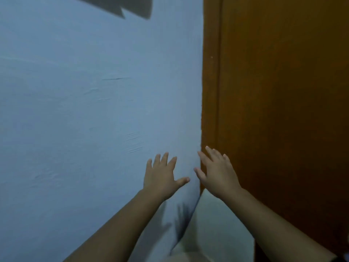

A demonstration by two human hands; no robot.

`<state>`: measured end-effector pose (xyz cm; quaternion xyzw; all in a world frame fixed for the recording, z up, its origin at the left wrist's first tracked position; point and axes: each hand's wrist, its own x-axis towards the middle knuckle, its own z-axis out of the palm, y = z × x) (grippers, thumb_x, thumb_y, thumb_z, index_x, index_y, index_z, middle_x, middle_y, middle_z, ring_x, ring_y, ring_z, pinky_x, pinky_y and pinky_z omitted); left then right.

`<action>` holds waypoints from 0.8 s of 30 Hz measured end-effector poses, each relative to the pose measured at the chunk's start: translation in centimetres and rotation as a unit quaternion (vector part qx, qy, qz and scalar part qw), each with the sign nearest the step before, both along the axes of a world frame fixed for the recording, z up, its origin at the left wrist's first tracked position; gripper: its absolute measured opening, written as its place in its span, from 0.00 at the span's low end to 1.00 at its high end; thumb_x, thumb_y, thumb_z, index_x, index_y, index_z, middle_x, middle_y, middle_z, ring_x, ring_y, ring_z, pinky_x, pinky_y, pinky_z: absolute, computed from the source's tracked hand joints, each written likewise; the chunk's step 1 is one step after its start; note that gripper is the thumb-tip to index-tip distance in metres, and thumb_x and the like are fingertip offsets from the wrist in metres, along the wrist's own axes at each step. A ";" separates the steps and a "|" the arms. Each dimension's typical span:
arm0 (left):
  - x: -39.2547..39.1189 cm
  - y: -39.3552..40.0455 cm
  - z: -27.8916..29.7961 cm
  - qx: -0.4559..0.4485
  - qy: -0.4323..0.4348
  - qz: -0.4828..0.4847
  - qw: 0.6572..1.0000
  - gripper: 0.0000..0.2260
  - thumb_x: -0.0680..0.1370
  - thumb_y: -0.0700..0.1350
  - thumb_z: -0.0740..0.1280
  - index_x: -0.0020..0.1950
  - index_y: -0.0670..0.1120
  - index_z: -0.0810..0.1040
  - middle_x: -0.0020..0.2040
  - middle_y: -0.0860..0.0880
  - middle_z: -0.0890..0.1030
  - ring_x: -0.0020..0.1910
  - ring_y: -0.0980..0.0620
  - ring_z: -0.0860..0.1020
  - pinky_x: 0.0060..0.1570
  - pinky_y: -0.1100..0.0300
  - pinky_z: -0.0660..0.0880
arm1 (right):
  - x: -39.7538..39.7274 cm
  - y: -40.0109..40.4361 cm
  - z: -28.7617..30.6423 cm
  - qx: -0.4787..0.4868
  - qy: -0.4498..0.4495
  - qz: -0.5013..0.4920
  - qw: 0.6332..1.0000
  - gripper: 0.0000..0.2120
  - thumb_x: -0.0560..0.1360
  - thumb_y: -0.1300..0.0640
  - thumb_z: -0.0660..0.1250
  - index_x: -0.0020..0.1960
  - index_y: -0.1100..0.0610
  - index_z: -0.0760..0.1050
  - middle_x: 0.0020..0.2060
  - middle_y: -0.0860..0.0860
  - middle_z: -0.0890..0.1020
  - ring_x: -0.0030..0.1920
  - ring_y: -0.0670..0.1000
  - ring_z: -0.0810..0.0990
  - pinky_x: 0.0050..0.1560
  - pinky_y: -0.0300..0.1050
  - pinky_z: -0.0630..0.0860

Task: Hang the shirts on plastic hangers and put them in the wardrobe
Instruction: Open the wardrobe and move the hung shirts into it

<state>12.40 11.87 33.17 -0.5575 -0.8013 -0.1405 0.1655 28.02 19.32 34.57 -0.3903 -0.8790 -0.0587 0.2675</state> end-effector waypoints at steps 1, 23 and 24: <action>-0.8 -1.2 -0.4 -0.002 -0.008 0.025 1.000 0.38 0.74 0.71 0.54 0.79 0.53 0.51 0.80 0.48 0.48 0.78 0.46 0.46 0.74 0.45 0.43 | -1.3 -0.4 -0.4 -0.006 -0.004 0.030 1.000 0.28 0.80 0.41 0.51 0.77 0.47 0.50 0.77 0.50 0.51 0.77 0.52 0.48 0.75 0.53 0.45; -0.9 -44.7 -10.5 -0.010 -0.138 0.543 0.828 0.39 0.74 0.69 0.59 0.79 0.52 0.50 0.78 0.51 0.58 0.75 0.50 0.61 0.72 0.51 0.57 | -18.4 -32.5 -10.9 -0.074 -0.106 0.561 0.818 0.26 0.80 0.43 0.53 0.76 0.50 0.55 0.75 0.51 0.61 0.74 0.51 0.59 0.72 0.47 0.55; -0.8 -46.6 -11.0 -0.004 -0.144 0.555 0.819 0.39 0.74 0.69 0.59 0.79 0.52 0.51 0.77 0.52 0.59 0.74 0.51 0.62 0.71 0.52 0.59 | -18.9 -34.3 -11.2 -0.065 -0.112 0.577 0.807 0.26 0.80 0.44 0.53 0.76 0.50 0.56 0.75 0.51 0.61 0.73 0.51 0.59 0.72 0.46 0.55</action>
